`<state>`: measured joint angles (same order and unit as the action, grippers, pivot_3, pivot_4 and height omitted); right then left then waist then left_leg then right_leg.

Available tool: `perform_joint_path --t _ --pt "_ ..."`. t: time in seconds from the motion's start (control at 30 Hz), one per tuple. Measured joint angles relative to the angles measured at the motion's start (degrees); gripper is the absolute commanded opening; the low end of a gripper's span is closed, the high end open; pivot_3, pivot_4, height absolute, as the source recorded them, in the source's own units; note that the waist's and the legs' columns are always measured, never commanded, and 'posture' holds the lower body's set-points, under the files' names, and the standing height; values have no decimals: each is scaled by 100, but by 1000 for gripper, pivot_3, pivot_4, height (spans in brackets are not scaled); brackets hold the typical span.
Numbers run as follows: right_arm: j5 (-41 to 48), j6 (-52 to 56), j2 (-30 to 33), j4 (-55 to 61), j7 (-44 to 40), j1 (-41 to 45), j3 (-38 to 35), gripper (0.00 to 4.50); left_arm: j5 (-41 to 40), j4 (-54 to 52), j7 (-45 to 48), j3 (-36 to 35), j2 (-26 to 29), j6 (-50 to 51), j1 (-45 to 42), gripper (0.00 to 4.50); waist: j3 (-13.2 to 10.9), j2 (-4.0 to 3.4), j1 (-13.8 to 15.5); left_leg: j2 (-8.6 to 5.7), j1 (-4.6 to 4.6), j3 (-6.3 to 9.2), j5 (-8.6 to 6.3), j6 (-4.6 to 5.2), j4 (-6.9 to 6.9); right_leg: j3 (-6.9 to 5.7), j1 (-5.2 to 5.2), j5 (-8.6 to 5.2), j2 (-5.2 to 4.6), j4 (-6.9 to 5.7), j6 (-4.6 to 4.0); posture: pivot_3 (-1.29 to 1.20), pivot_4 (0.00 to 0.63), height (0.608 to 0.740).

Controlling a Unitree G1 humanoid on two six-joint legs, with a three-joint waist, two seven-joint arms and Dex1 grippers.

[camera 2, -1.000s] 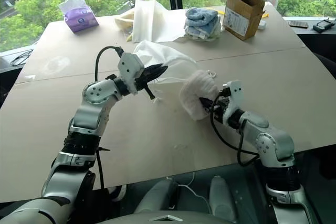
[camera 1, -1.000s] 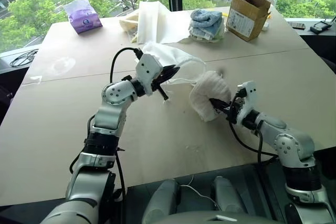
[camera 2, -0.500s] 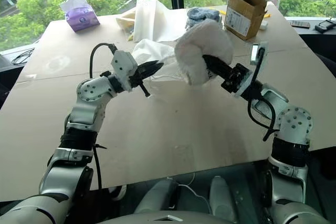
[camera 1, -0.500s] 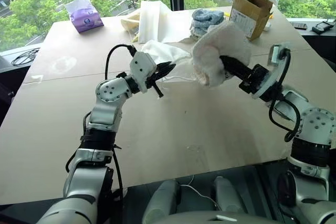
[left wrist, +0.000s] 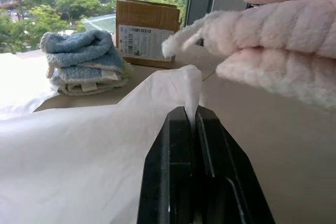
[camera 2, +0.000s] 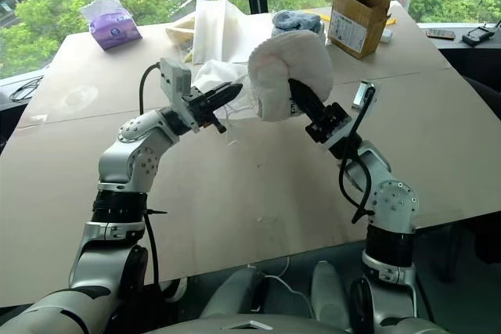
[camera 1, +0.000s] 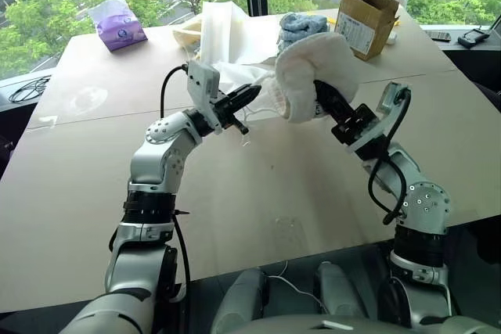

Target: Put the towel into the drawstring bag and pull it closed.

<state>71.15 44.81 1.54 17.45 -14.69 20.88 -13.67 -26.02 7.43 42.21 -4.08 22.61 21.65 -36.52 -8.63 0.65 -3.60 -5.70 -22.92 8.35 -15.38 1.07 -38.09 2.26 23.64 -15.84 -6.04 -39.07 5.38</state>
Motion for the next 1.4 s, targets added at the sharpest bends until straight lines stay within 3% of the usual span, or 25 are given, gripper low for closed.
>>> perform_joint_path --t 0.23,0.4,0.63,0.9,1.07,1.3,1.4 --pt "234 114 -2 237 157 -410 376 35 -20 2 -254 -36 -221 84 -187 0 0 0 -22 1 7 -7 1 -1 -2 9 1 0 3 -14 0 0 150 740" --pt "205 -270 -442 -624 673 157 225 35 -127 -201 -146 -20 -243 237 -69 0 0 -1 -17 0 7 -9 1 -2 -12 11 3 0 3 -29 0 0 150 740" --pt "63 -695 -600 -1712 899 900 -83 35 -350 -399 -81 -37 -268 470 -39 0 0 -1 -12 -1 7 -9 1 -2 -12 11 4 0 3 -33 0 0 150 740" --pt "-720 -618 -679 -2133 795 883 348 35 -532 -464 -75 -37 -298 631 -40 0 0 -1 -36 0 7 -10 1 -2 -12 13 6 0 3 -35 0 0 150 740" --pt "-1251 -116 -174 -2076 335 716 994 35 -552 -464 -56 -35 -290 637 -38 0 0 -1 -31 -1 7 -10 1 -2 -12 12 6 0 2 -34 0 0 150 740" --pt "-2197 826 1841 -1140 -916 401 2201 35 -408 -438 120 15 -249 464 52 0 -1 0 3 -1 4 -10 1 -2 -14 10 4 0 3 -29 0 0 150 740" --pt "-2465 798 1919 -1017 -1076 426 2295 35 -370 -438 137 23 -290 412 52 0 -1 1 0 1 5 -10 1 -2 -14 11 4 0 3 -31 0 0 150 740"
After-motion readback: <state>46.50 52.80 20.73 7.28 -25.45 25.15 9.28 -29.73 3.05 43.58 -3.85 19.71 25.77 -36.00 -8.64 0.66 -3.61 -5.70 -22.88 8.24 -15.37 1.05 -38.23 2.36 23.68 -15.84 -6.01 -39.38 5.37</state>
